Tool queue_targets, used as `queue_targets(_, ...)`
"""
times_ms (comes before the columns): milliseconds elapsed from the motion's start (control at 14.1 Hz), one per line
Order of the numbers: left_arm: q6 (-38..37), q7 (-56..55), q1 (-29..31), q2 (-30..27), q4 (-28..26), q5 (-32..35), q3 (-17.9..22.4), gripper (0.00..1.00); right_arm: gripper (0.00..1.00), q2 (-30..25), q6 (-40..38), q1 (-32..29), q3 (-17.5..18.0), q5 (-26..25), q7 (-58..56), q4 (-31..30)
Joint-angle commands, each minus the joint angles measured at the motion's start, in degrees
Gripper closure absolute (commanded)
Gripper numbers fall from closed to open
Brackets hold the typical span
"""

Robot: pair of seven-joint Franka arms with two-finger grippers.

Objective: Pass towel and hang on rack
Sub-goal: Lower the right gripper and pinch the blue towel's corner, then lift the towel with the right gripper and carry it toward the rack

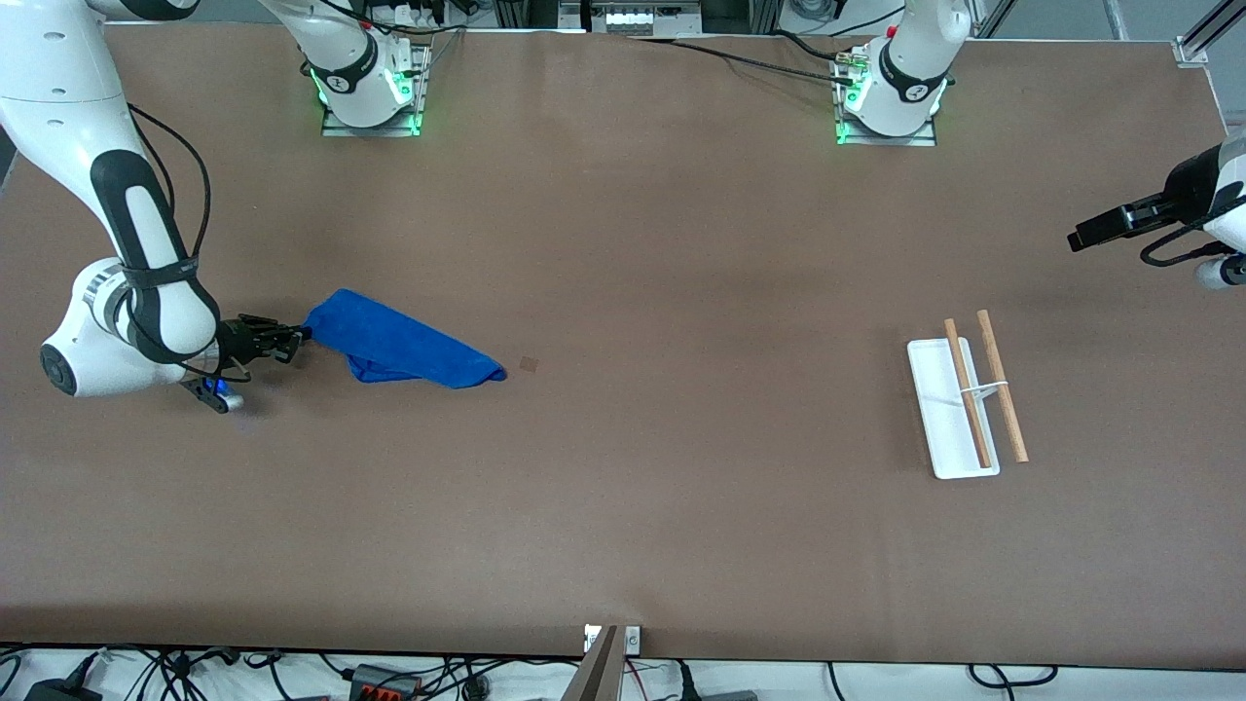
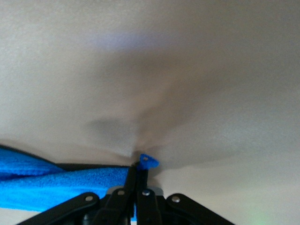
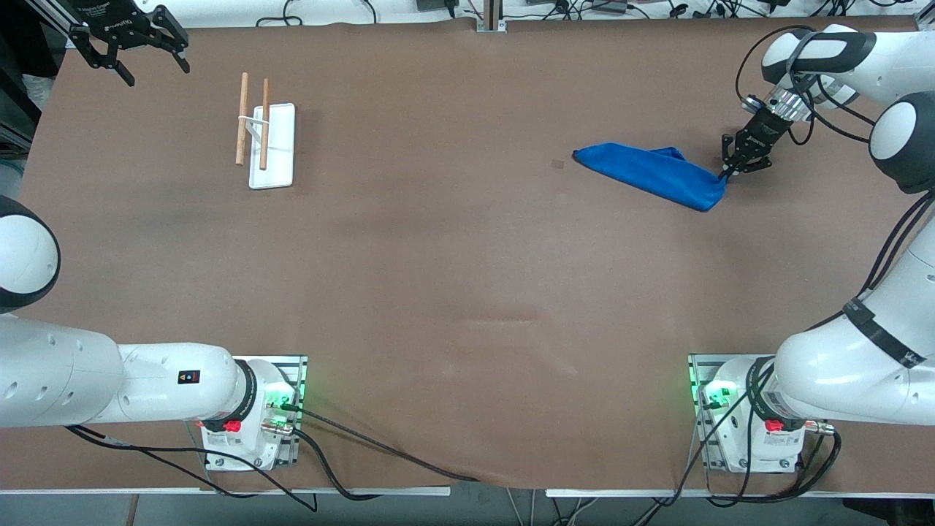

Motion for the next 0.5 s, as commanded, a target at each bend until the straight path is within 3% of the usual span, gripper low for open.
queue_targets(0,-1.4,0.0,0.5,0.8,2.0,-1.3,-0.1,0.0,1.0,-1.6,-3.6,-0.1,0.3,0.2,-4.8,2.8)
queue_targets(425,-1.6,0.0,0.8,0.8,2.0,-1.4,-0.1,0.0,1.0,-3.8,-20.2,2.0,0.5,-3.1,-9.4,20.6)
